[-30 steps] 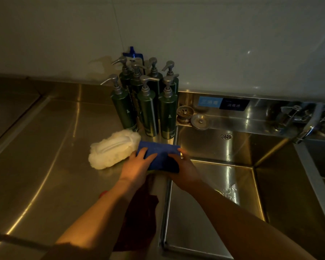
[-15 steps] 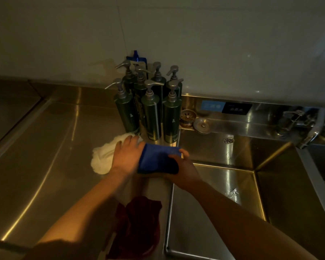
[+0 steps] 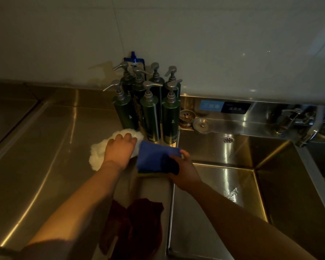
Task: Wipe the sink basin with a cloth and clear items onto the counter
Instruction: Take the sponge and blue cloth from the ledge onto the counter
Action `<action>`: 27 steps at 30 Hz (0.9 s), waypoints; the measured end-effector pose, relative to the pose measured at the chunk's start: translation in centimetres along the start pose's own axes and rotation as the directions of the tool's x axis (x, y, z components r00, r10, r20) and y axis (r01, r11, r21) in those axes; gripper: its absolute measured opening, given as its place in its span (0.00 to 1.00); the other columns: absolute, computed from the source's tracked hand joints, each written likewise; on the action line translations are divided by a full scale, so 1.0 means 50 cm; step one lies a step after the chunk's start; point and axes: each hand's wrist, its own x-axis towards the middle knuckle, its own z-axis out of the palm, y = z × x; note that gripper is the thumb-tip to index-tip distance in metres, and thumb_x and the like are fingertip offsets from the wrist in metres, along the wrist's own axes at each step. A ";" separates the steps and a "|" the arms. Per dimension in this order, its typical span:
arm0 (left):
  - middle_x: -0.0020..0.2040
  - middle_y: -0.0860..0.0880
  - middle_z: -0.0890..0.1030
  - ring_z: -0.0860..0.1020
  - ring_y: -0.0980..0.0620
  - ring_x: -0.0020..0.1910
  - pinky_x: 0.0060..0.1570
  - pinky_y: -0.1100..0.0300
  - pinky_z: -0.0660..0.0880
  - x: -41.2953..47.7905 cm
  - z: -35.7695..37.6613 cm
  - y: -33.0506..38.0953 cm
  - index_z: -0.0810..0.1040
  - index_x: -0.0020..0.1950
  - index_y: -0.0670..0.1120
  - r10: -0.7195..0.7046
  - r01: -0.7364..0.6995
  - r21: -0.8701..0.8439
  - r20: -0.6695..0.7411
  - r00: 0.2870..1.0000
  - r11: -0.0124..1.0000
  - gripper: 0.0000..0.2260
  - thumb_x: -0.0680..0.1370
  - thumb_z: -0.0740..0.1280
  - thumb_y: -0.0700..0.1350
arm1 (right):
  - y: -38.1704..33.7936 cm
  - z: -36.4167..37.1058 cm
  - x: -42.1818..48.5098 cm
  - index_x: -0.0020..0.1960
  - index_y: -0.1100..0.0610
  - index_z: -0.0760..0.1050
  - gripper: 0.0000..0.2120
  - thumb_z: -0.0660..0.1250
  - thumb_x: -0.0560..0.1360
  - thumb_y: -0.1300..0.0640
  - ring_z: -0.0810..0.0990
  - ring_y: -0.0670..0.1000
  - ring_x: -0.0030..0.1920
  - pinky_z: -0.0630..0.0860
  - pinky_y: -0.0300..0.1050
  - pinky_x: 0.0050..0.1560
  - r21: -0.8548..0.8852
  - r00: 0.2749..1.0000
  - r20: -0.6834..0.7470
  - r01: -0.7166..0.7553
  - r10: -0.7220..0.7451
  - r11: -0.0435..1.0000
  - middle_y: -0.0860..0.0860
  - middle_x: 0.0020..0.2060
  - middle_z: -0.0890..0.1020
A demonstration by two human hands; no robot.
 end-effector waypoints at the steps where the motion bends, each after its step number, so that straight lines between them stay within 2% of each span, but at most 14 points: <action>1: 0.66 0.45 0.68 0.69 0.43 0.62 0.57 0.49 0.68 -0.002 -0.015 -0.006 0.64 0.69 0.49 0.021 -0.020 0.031 -0.036 0.999 0.999 0.21 0.76 0.63 0.44 | -0.002 0.000 -0.005 0.70 0.56 0.65 0.24 0.65 0.76 0.57 0.65 0.57 0.69 0.59 0.39 0.61 -0.056 0.999 0.031 0.033 -0.031 0.998 0.57 0.70 0.62; 2: 0.67 0.45 0.67 0.68 0.43 0.62 0.57 0.49 0.67 -0.003 -0.030 -0.012 0.64 0.70 0.49 0.040 -0.036 0.059 -0.069 0.997 0.998 0.21 0.77 0.61 0.43 | -0.015 -0.002 -0.001 0.71 0.56 0.63 0.24 0.65 0.76 0.58 0.65 0.56 0.69 0.60 0.39 0.62 -0.050 0.997 0.000 0.077 -0.077 0.996 0.56 0.71 0.60; 4: 0.68 0.46 0.66 0.67 0.43 0.63 0.59 0.49 0.66 -0.008 -0.059 -0.025 0.63 0.71 0.50 0.069 -0.058 0.101 -0.110 0.992 0.993 0.21 0.78 0.59 0.43 | -0.033 -0.002 0.009 0.72 0.54 0.63 0.26 0.66 0.75 0.59 0.63 0.55 0.70 0.61 0.42 0.67 -0.019 0.997 -0.046 0.063 -0.064 0.998 0.55 0.74 0.54; 7: 0.71 0.46 0.63 0.65 0.43 0.65 0.62 0.50 0.64 -0.015 -0.088 -0.043 0.60 0.73 0.51 0.097 -0.077 0.138 -0.148 0.984 0.987 0.23 0.79 0.58 0.43 | -0.048 0.008 0.007 0.70 0.54 0.65 0.25 0.66 0.75 0.59 0.62 0.55 0.71 0.61 0.42 0.67 0.074 0.999 -0.037 0.003 0.000 0.997 0.56 0.75 0.54; 10: 0.74 0.46 0.61 0.64 0.43 0.66 0.63 0.50 0.63 -0.023 -0.098 -0.037 0.58 0.75 0.52 0.151 -0.135 0.127 -0.126 0.980 0.983 0.24 0.79 0.58 0.42 | -0.063 0.005 0.013 0.68 0.56 0.69 0.26 0.70 0.71 0.61 0.63 0.57 0.71 0.61 0.40 0.66 0.159 0.996 -0.089 0.036 -0.022 0.987 0.56 0.75 0.55; 13: 0.74 0.46 0.60 0.64 0.43 0.67 0.62 0.51 0.64 -0.029 -0.082 -0.008 0.58 0.75 0.53 0.218 -0.210 0.091 -0.084 0.972 0.973 0.24 0.80 0.57 0.42 | -0.056 0.001 0.014 0.64 0.62 0.72 0.27 0.73 0.66 0.67 0.69 0.59 0.65 0.63 0.33 0.59 0.312 0.974 -0.228 0.062 0.011 0.948 0.61 0.67 0.65; 15: 0.75 0.47 0.59 0.63 0.43 0.68 0.62 0.51 0.65 -0.026 -0.070 0.011 0.57 0.76 0.54 0.233 -0.229 0.060 -0.064 0.970 0.971 0.24 0.80 0.56 0.42 | -0.044 -0.006 0.012 0.61 0.62 0.73 0.26 0.75 0.65 0.67 0.73 0.57 0.61 0.66 0.35 0.57 0.392 0.961 -0.257 0.011 0.098 0.920 0.61 0.62 0.71; 17: 0.75 0.47 0.59 0.63 0.43 0.67 0.62 0.51 0.66 -0.019 -0.063 0.026 0.57 0.76 0.54 0.252 -0.250 0.041 -0.061 0.966 0.967 0.24 0.80 0.56 0.42 | -0.027 -0.011 0.009 0.59 0.61 0.74 0.24 0.75 0.65 0.65 0.76 0.55 0.56 0.70 0.38 0.53 0.408 0.964 -0.212 -0.062 0.160 0.911 0.58 0.57 0.75; 20: 0.74 0.44 0.62 0.66 0.41 0.65 0.62 0.51 0.65 -0.005 -0.062 0.047 0.61 0.75 0.52 0.320 -0.323 -0.005 -0.109 0.941 0.946 0.23 0.80 0.58 0.41 | -0.006 -0.015 0.003 0.57 0.60 0.75 0.20 0.75 0.67 0.62 0.78 0.44 0.42 0.68 0.25 0.35 0.464 0.968 -0.121 -0.142 0.222 0.874 0.54 0.51 0.81; 22: 0.73 0.44 0.63 0.66 0.41 0.66 0.63 0.51 0.64 0.007 -0.063 0.057 0.63 0.74 0.51 0.341 -0.349 -0.035 -0.152 0.928 0.936 0.23 0.79 0.58 0.41 | -0.001 -0.011 0.004 0.58 0.58 0.75 0.19 0.74 0.68 0.61 0.75 0.37 0.37 0.68 0.23 0.31 0.484 0.969 -0.096 -0.155 0.229 0.861 0.53 0.51 0.82; 25: 0.75 0.48 0.61 0.62 0.45 0.70 0.68 0.55 0.57 0.025 -0.052 0.072 0.62 0.74 0.55 0.342 -0.350 -0.040 -0.136 0.930 0.936 0.22 0.80 0.57 0.44 | -0.010 -0.018 0.005 0.62 0.58 0.72 0.23 0.74 0.69 0.62 0.76 0.39 0.41 0.69 0.23 0.33 0.517 0.971 -0.076 -0.155 0.226 0.842 0.54 0.56 0.80; 26: 0.76 0.49 0.59 0.60 0.46 0.71 0.69 0.55 0.53 0.030 -0.046 0.077 0.62 0.74 0.56 0.354 -0.361 -0.044 -0.111 0.928 0.932 0.22 0.80 0.57 0.45 | -0.014 -0.023 0.005 0.64 0.58 0.70 0.27 0.74 0.68 0.62 0.78 0.44 0.46 0.71 0.25 0.39 0.516 0.974 -0.095 -0.130 0.208 0.846 0.55 0.58 0.78; 27: 0.76 0.49 0.57 0.57 0.47 0.73 0.71 0.54 0.49 0.031 -0.040 0.081 0.62 0.74 0.57 0.369 -0.374 -0.046 -0.090 0.925 0.926 0.22 0.80 0.58 0.46 | -0.018 -0.029 0.006 0.67 0.58 0.67 0.31 0.75 0.67 0.62 0.77 0.49 0.54 0.74 0.31 0.49 0.506 0.976 -0.132 -0.086 0.176 0.858 0.55 0.61 0.76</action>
